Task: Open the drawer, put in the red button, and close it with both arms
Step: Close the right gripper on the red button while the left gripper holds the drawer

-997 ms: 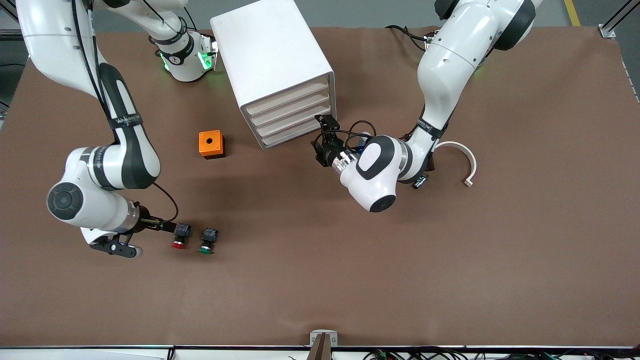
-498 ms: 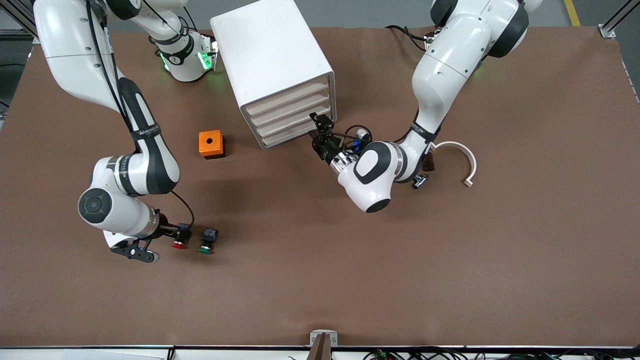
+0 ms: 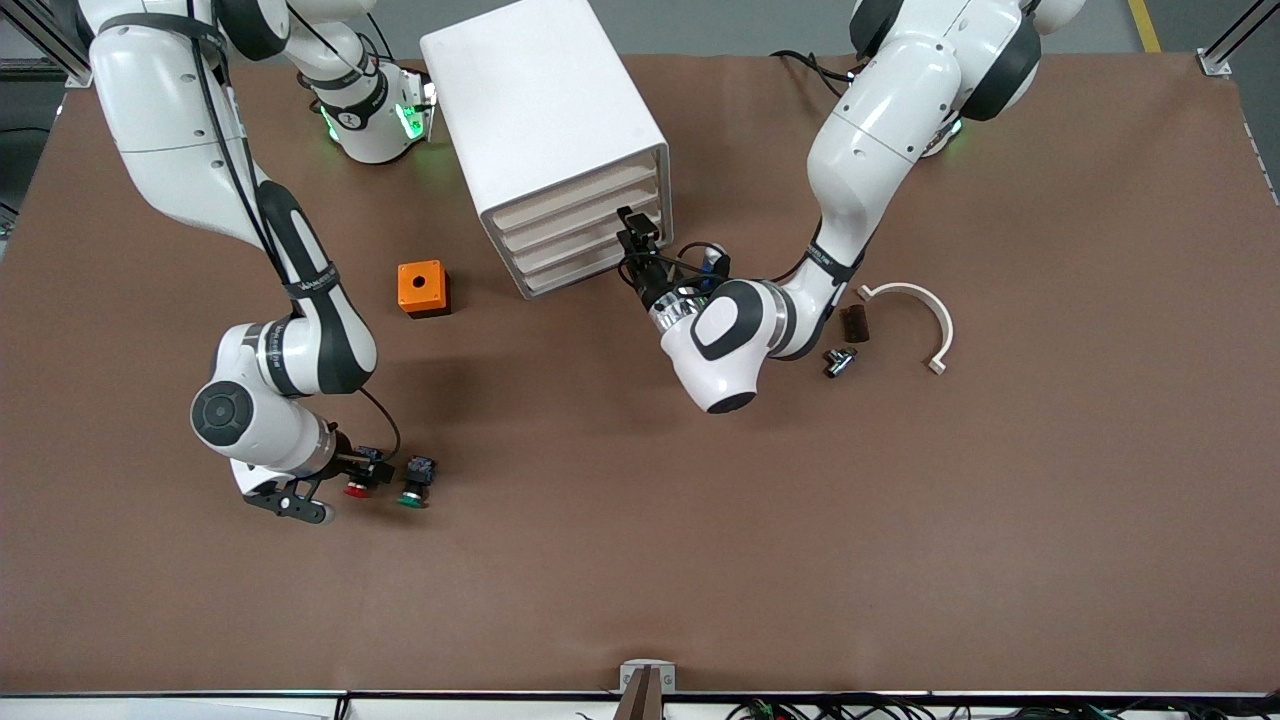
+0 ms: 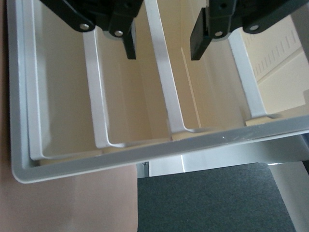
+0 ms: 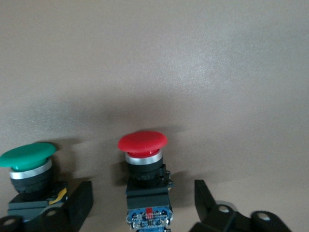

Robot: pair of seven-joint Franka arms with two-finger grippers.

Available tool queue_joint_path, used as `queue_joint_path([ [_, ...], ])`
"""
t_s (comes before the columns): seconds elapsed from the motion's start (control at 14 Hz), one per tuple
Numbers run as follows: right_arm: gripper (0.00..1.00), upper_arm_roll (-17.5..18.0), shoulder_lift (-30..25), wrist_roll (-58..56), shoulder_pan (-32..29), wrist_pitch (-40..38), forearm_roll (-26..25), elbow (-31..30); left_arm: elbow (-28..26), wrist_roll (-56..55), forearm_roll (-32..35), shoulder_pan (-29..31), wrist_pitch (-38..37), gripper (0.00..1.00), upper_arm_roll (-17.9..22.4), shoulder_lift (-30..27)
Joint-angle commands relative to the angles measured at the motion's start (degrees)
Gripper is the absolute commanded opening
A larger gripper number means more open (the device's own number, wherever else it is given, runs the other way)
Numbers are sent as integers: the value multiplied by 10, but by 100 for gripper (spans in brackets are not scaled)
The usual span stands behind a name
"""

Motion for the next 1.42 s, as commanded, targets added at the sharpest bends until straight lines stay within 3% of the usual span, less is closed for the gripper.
queue_joint_path([
  [0.0,76,2,4,6,-3,6,1,0,-3,-12,-13,-10,-14,53,1,-1],
  [0.07,61,2,4,6,-3,5,0,0,-3,-15,-14,-14,-14,52,0,1],
  [0.28,5,2,4,6,-2,2,1,0,-4,-26,-14,-28,-15,46,0,6],
  [0.36,0,2,4,6,-3,0,1,0,-4,-26,-14,-30,-15,44,0,10],
  [0.78,0,2,-4,5,-3,-17,7,6,-4,-29,-14,-46,-15,22,-2,16],
  [1.07,0,4,-45,53,8,-151,7,45,-2,-29,-14,-50,-28,12,-4,16],
  [1.35,0,6,-101,112,25,-205,16,43,-2,-29,-14,-44,-34,9,-3,16],
])
